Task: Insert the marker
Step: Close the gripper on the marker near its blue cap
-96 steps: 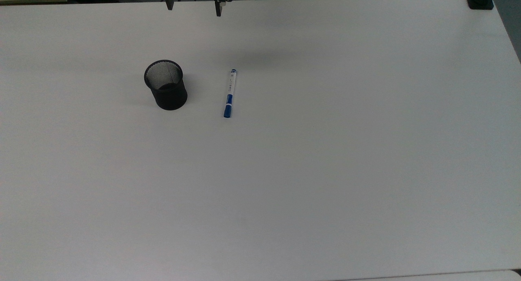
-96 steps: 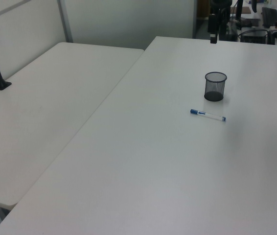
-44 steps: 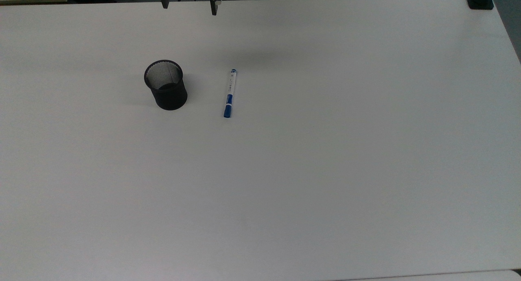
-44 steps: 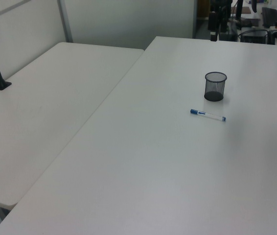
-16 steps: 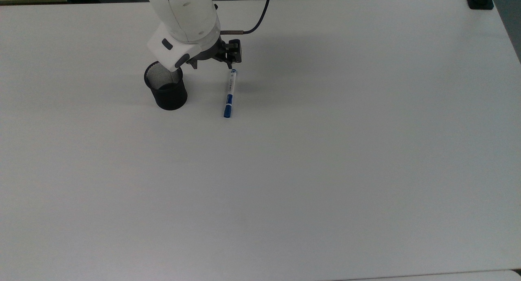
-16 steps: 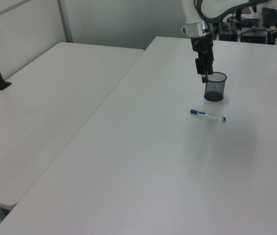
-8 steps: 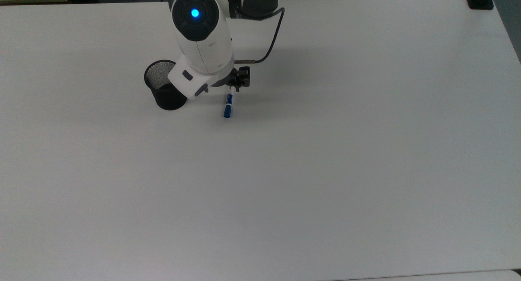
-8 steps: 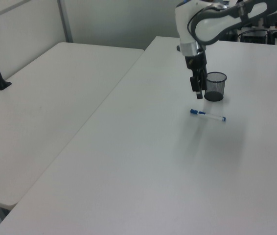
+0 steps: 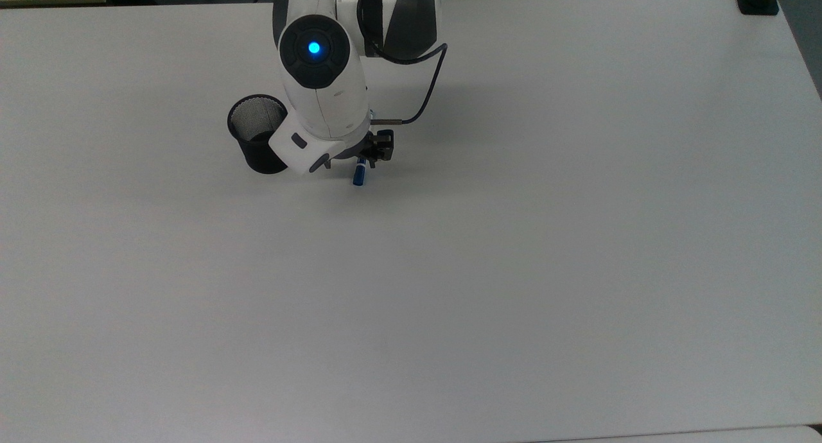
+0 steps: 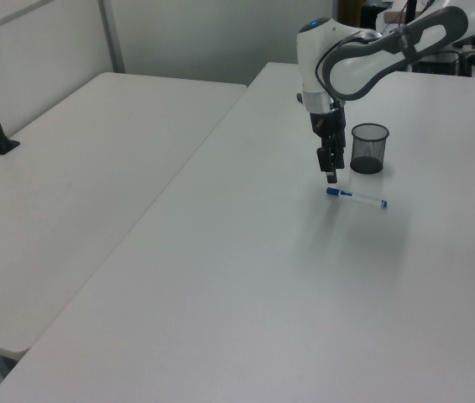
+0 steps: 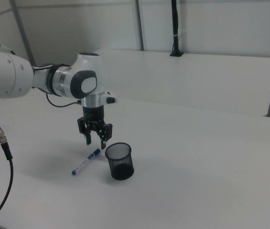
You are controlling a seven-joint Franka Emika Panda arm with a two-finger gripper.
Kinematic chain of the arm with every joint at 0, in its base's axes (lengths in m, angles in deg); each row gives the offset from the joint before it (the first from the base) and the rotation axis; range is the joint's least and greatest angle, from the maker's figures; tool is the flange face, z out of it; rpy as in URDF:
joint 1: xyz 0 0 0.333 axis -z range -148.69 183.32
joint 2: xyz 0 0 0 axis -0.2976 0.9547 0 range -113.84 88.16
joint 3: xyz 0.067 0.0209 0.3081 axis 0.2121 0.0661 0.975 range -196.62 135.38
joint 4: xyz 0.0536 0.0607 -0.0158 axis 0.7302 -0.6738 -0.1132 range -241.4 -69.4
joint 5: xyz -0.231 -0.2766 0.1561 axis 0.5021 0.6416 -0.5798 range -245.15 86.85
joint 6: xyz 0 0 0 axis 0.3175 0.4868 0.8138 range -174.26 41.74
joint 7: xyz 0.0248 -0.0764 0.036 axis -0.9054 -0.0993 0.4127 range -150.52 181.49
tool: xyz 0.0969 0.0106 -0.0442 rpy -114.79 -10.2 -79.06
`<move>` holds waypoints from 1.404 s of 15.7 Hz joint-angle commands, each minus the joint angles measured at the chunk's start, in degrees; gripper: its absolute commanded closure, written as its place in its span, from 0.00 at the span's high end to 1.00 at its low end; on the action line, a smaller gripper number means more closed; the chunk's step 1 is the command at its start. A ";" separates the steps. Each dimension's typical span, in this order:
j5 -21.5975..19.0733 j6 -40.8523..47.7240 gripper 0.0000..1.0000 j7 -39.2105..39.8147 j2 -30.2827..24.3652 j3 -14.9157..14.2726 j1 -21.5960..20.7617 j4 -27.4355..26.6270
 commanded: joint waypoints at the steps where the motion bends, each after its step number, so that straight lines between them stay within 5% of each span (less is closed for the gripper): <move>1: 1.35 -1.39 0.61 -1.37 -0.75 -0.44 -1.13 -2.15; 11: 3.64 -2.00 0.52 -3.92 2.51 -0.44 -3.33 -1.89; 15: 3.64 -2.00 0.31 -3.92 2.77 -0.44 -3.24 -1.71; 19: 3.64 -1.39 0.00 -3.92 2.60 -0.44 -3.16 -1.62; 22: 3.46 -1.12 0.00 -4.00 1.98 -0.44 -3.16 -1.54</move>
